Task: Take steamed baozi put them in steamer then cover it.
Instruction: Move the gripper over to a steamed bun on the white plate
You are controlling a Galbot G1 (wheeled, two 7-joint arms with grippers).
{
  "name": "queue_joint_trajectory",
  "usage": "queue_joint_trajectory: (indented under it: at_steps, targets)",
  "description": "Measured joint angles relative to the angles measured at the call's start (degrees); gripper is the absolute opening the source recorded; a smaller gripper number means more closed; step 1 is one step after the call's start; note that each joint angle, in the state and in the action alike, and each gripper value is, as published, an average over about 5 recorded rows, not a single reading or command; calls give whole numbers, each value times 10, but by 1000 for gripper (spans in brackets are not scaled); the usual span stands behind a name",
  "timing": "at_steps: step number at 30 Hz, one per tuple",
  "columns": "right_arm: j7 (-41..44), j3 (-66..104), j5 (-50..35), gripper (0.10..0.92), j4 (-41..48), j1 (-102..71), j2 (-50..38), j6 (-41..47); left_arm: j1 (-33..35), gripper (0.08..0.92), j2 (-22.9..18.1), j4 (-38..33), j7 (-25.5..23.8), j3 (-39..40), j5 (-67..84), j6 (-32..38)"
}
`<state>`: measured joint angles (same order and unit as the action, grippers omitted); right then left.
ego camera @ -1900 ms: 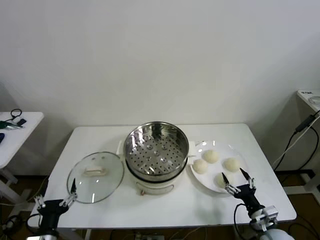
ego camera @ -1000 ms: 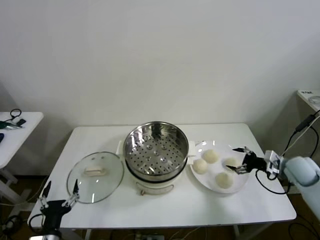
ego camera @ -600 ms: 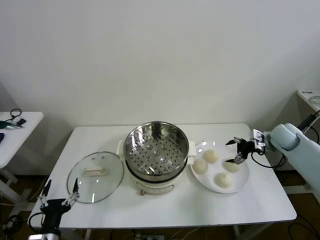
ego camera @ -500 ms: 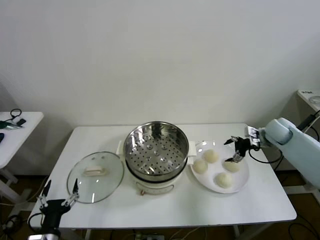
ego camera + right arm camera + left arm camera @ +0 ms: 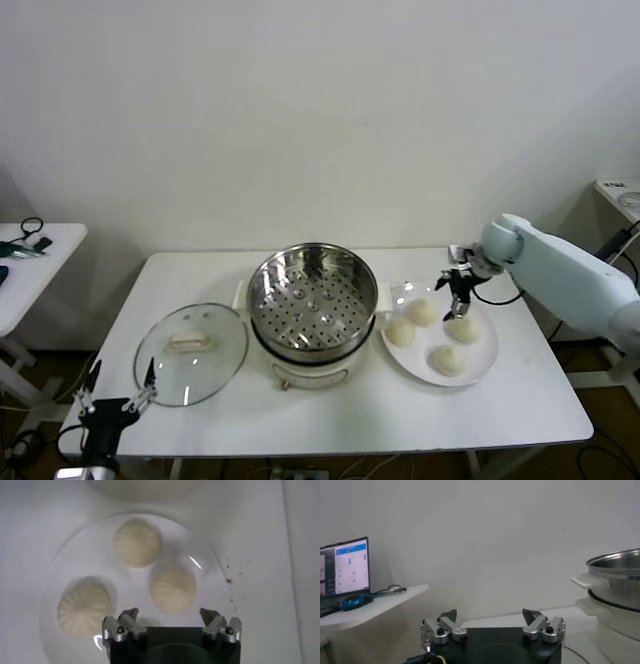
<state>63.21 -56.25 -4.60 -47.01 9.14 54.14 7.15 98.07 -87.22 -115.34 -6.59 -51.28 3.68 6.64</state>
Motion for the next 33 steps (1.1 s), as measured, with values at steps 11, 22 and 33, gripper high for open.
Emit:
queue_joint_trajectory:
  at_steps: [11,22,33]
  targets:
    - [-2,-10,27,823,69,-12,60,-7,1,823,-2,1,0,7,-6,1]
    - [-2,-4,45,823,112,-22,94,-20,1,823,-4,0,0,8,-9,1]
    - [5,0,52,710,132,-20,106,-31,2,823,-4,-1,0,8,-9,2]
